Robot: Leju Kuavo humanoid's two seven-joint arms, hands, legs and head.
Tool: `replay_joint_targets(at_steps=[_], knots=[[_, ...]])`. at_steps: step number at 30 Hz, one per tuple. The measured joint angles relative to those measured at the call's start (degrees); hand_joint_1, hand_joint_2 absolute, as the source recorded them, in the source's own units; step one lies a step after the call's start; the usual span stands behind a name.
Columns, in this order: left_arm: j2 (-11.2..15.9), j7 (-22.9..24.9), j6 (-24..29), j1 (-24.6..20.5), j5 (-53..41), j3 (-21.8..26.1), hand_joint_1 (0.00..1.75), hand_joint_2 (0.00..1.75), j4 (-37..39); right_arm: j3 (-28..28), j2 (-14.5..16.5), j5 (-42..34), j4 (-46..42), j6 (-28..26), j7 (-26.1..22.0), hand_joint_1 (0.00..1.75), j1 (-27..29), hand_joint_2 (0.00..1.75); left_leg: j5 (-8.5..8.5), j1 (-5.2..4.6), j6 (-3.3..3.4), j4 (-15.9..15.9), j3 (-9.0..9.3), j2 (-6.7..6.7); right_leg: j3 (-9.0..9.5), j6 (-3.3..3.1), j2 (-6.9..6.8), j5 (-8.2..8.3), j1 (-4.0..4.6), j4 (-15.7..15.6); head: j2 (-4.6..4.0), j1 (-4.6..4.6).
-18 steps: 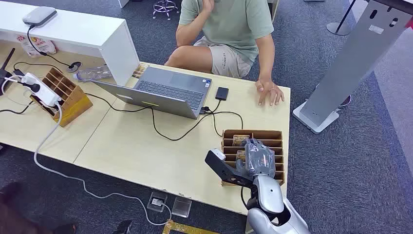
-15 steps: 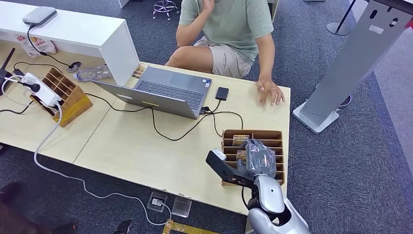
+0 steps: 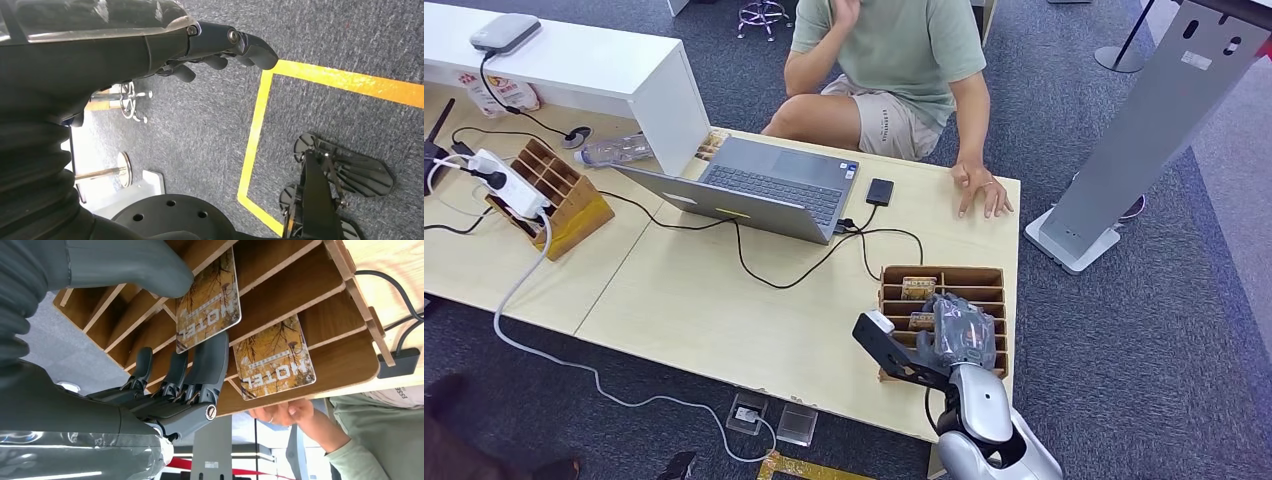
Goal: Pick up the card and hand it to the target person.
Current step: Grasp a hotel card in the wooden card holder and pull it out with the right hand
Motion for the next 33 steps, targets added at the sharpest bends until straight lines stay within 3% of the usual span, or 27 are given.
replay_joint_targets(at_steps=[9,14,27,33], knots=[[0.00,0.02,-0.03,0.00,-0.01,-0.13,0.00,1.75,0.00,-0.34,-0.18,0.00,0.00,0.00,0.01,0.93,0.42,1.75,0.00,0.00,0.00,0.00,0.00,0.00,0.00,0.00,0.00,0.00,0.00,0.00,0.00,0.00],[0.00,0.02,-0.03,0.00,-0.01,-0.37,0.00,1.75,0.00,-0.36,-0.18,0.01,0.00,0.00,0.01,1.34,0.50,1.75,0.00,0.00,0.00,0.00,0.00,0.00,0.00,0.00,0.00,0.00,0.00,0.00,0.00,0.00],[0.00,0.02,-0.05,0.01,-0.02,-0.49,0.00,1.75,0.00,-0.95,-0.20,0.60,-0.07,-0.98,-0.31,1.65,0.76,1.75,0.00,0.00,0.00,0.00,0.01,0.00,0.01,0.00,0.00,0.00,0.00,0.00,0.00,0.01],[0.05,0.02,-0.36,0.00,-0.53,-0.84,0.00,1.75,0.00,-1.34,-0.26,0.76,-0.07,-1.53,-0.58,1.66,0.94,1.75,0.00,0.00,0.00,0.00,0.01,0.00,0.00,0.00,0.00,0.00,0.00,0.00,0.00,0.00]])
